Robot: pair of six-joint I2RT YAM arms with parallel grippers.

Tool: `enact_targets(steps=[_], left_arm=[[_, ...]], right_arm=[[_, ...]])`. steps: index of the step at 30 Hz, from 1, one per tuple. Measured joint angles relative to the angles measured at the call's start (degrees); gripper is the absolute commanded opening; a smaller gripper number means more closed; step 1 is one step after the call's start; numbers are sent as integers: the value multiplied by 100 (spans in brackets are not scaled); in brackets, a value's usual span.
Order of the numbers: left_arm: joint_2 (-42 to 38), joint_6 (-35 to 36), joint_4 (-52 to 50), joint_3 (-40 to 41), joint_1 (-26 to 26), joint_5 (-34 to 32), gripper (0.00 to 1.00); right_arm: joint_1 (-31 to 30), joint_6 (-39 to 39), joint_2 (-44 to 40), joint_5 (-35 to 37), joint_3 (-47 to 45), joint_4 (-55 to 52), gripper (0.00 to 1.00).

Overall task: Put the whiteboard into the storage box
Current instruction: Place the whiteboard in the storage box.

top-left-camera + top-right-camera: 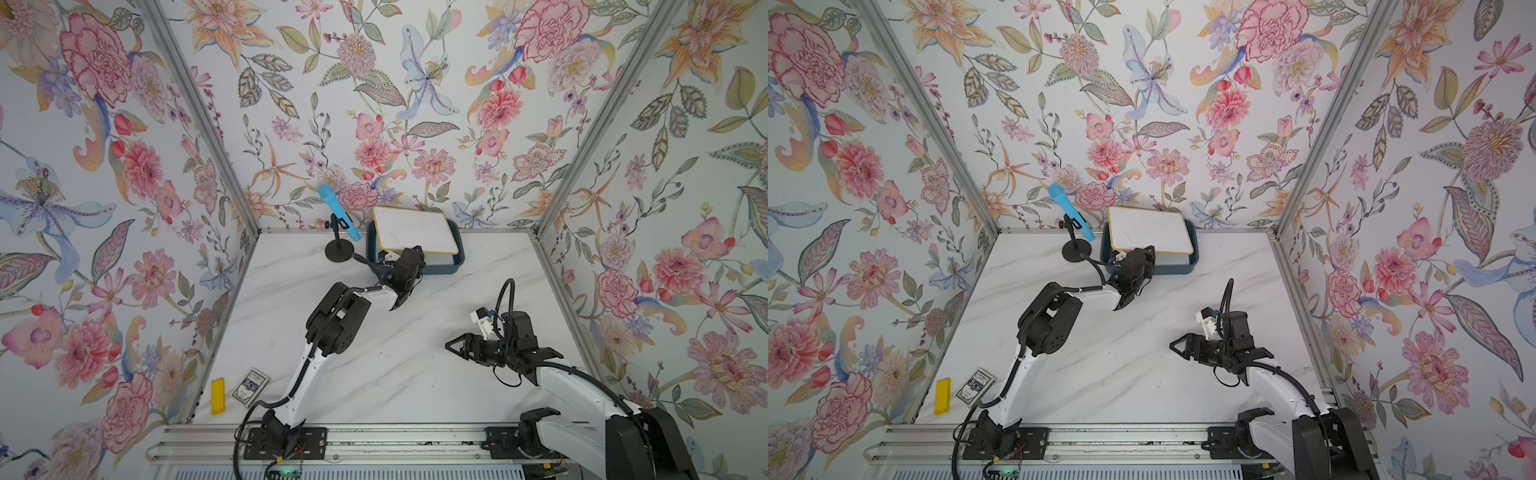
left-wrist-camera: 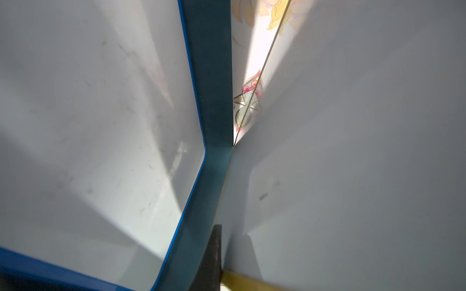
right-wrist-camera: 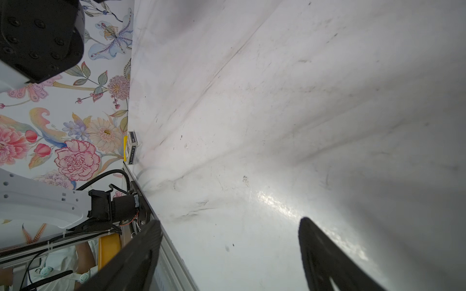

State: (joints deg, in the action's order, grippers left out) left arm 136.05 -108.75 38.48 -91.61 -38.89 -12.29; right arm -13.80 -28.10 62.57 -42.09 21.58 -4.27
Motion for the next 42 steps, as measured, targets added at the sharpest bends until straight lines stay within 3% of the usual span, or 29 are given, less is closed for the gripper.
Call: enact_targets(steps=[3, 7, 18, 23, 27, 29, 30, 32, 33, 38, 42], left_arm=[[-232, -179, 61, 546, 0, 50, 41], [-474, -326, 485, 1110, 0, 114, 46], [-815, -291, 442, 1510, 46, 313, 49], [-879, -256, 330, 1534, 66, 568, 42], [-1180, 63, 144, 1851, 63, 907, 48], [-1523, 509, -275, 1976, 66, 1067, 52], [-1738, 826, -592, 1987, 63, 1117, 59], [-2267, 1639, -1272, 1974, 63, 1189, 93], [-2592, 2122, -1668, 1958, 63, 1165, 98], [-4435, 4238, -3176, 2234, 72, 243, 100], [-6354, 5521, -3729, 3523, 339, -1038, 100]], right_arm=[[-4, -24, 57, -57, -2, 44, 86], [-7, -42, 68, -83, -4, 72, 86], [-48, -90, 81, -79, -7, 111, 86], [-76, -116, 81, -79, -13, 114, 86], [-81, -129, 79, -33, -37, 107, 86], [-81, -127, 66, 68, -37, 87, 87], [-81, -109, 52, 144, -28, 35, 87], [-81, -68, 17, 339, 42, -138, 88], [-81, -37, 4, 461, 127, -249, 88], [-63, 70, -44, 1239, 796, -511, 91], [140, 205, -190, 2190, 1220, -535, 93]])
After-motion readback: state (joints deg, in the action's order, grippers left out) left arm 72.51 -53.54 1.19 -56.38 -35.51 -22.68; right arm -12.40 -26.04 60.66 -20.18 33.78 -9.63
